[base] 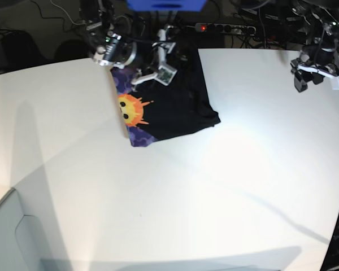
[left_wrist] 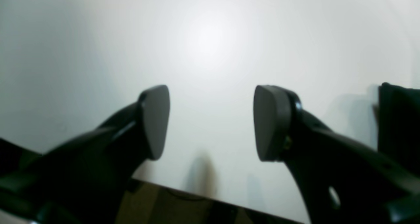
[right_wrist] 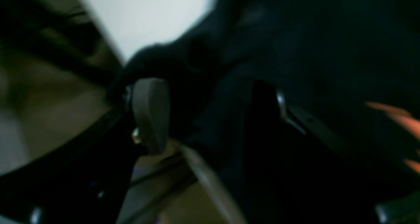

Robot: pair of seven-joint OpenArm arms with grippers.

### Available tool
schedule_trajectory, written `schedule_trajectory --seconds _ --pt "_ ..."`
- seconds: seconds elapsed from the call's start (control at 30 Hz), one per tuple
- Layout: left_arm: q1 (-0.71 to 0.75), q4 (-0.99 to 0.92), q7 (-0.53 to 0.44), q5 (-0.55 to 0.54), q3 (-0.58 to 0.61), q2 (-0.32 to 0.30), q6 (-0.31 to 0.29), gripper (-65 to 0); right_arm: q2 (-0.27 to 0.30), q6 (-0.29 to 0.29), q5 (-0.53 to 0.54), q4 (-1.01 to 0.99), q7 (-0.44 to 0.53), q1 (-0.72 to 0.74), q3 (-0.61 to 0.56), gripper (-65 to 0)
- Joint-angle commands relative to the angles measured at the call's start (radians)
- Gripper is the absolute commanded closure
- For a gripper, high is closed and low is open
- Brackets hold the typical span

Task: Fold the T-shirt properly
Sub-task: 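Grasp the folded bundle's edge with the right gripper and left gripper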

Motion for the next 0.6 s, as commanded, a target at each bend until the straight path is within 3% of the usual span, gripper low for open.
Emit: schedule_trajectory --seconds 0.0,0.27,0.57 --pt "0.001 0.016 -0.018 -0.016 -0.005 -0.009 -0.007 -38.8 -0.002 0.004 0.019 0.001 0.031 0.008 -0.021 -37.7" --pt "0.008 0.016 -0.018 -0.018 -0.004 -0.004 -0.007 -38.8 0.041 0.004 0.017 0.008 0.034 0.042 -0.168 -38.2" --pt "0.044 0.017 -0.016 -0.018 -0.007 -0.004 -0.007 -38.8 0.047 0.004 0.019 0.117 0.033 0.112 -0.113 -38.2"
